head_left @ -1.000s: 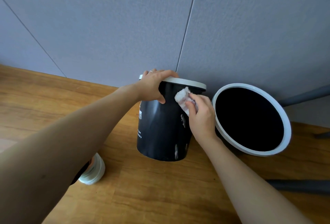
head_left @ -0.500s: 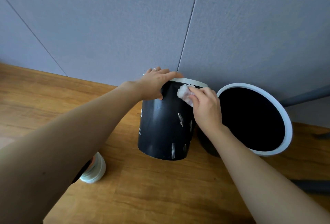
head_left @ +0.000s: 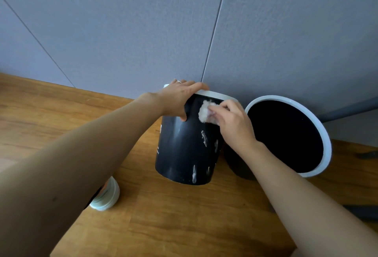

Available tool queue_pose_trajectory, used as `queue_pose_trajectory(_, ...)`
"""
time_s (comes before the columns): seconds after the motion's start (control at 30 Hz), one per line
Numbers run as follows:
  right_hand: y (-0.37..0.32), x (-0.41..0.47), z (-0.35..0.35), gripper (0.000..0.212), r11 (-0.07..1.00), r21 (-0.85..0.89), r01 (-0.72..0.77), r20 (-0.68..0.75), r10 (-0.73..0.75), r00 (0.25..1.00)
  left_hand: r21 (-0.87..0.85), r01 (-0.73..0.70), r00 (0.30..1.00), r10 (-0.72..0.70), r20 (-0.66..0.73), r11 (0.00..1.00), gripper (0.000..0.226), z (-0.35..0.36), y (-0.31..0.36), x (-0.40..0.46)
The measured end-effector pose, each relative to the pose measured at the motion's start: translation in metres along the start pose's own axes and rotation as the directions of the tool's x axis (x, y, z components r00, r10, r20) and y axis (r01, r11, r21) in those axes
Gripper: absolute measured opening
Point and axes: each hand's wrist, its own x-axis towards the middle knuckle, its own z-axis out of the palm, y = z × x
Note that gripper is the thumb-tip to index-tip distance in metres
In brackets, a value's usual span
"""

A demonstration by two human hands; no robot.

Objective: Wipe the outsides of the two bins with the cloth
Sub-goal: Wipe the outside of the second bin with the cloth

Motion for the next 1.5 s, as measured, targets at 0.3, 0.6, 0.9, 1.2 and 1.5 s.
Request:
queue_pose_trajectory(0.3, -0.008, -0.021, 0.012, 0.022, 0.986, 0.164, 0.018, 0.068, -0.029, 0.997, 0.027, 0.026, 0.998, -0.025, -0.052, 0.999, 0.106, 0.005, -0.007, 0.001)
queue_pose_trajectory(0.6, -0.012, 0.007, 0.004, 0.019, 0.992, 0.099, -0.075, -0.043, 0.080, 0.996, 0.048, 0.053, 0.997, -0.050, -0.054, 0.997, 0.109, 0.008, -0.008, -0.001)
queue_pose_trajectory(0.9, -0.015, -0.059, 0.014, 0.021, 0.982, 0.155, 0.107, 0.219, -0.140, 0.966, 0.040, 0.072, 0.996, -0.070, -0.049, 0.997, 0.106, 0.007, -0.013, -0.001)
queue_pose_trajectory(1.2, -0.009, -0.013, 0.011, 0.023, 0.985, 0.144, -0.092, 0.016, 0.091, 0.996, 0.001, 0.095, 0.995, -0.095, -0.030, 0.995, 0.105, 0.008, -0.014, 0.001)
queue_pose_trajectory(1.5, -0.008, -0.066, 0.018, 0.018, 0.983, 0.175, 0.052, 0.174, -0.083, 0.981, 0.033, 0.023, 0.999, -0.022, -0.036, 0.999, 0.096, 0.006, -0.017, 0.000)
